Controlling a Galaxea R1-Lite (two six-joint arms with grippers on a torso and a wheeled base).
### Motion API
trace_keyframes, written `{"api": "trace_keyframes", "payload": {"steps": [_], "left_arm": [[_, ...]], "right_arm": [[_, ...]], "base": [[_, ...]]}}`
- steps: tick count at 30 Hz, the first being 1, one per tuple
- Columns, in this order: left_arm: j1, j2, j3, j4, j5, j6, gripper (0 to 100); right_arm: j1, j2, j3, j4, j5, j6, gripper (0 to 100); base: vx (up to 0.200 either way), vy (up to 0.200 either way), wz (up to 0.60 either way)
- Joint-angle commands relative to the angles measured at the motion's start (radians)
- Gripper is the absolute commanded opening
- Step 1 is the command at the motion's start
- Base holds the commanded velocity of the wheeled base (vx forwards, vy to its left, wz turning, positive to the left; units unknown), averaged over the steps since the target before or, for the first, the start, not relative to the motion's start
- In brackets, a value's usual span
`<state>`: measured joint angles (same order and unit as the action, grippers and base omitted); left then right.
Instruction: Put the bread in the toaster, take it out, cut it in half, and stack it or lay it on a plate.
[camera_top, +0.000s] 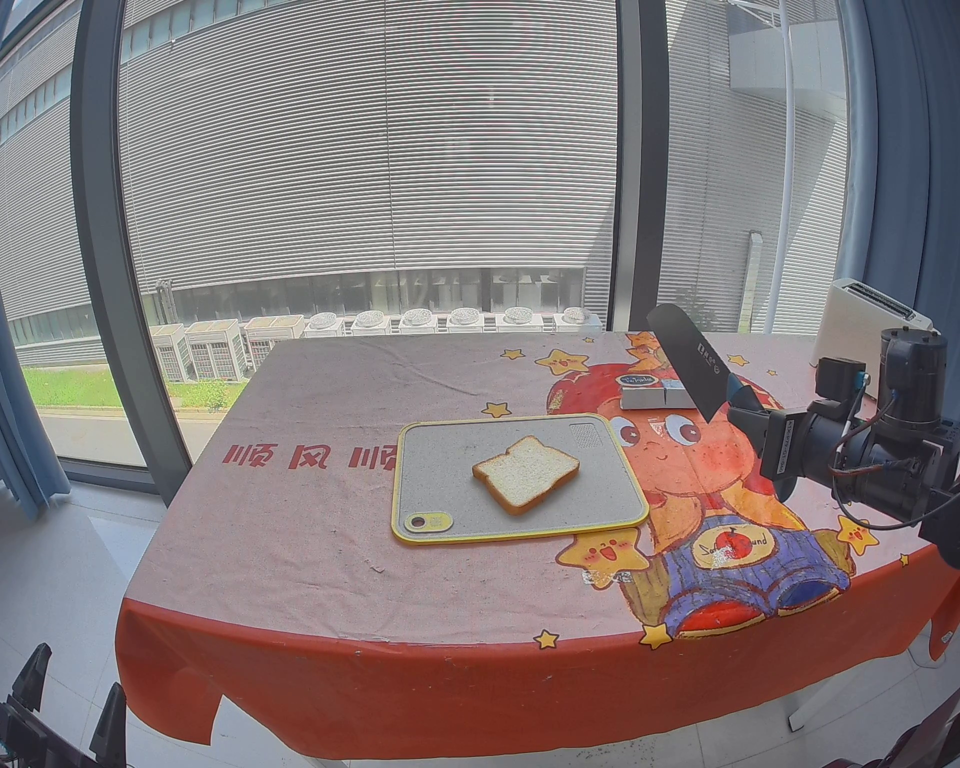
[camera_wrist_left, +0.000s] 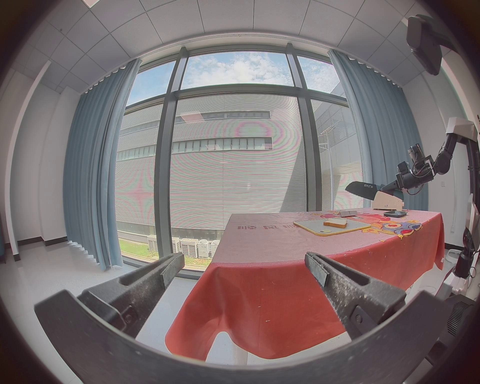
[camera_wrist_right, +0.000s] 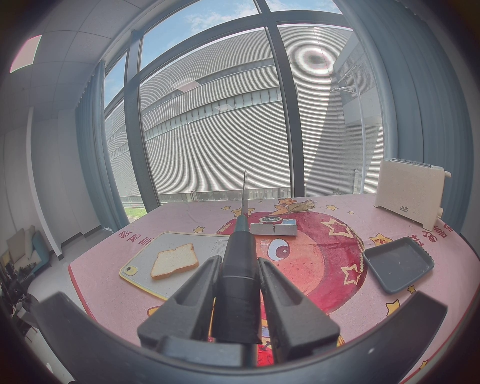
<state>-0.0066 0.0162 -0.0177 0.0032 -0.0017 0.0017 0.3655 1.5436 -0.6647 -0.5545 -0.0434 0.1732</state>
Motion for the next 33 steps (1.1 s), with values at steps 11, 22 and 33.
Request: {"api": "trace_keyframes", "payload": {"steps": [11, 22, 33], "left_arm": [[0.000, -0.016, 0.016, 0.000, 0.000, 0.000, 100], [0.000, -0.016, 0.016, 0.000, 0.000, 0.000, 100], [0.002, -0.016, 0.016, 0.000, 0.000, 0.000, 100]], "right_arm": [[0.023, 0.001, 0.002, -0.002, 0.000, 0.000, 0], [0.073, -0.030, 0.028, -0.002, 0.002, -0.009, 0], [0.121, -0.054, 0.039, -0.001, 0.002, -0.014, 0]], "base": [[0.000, 0.000, 0.00], [0.000, 0.000, 0.00], [0.000, 0.000, 0.00]]}}
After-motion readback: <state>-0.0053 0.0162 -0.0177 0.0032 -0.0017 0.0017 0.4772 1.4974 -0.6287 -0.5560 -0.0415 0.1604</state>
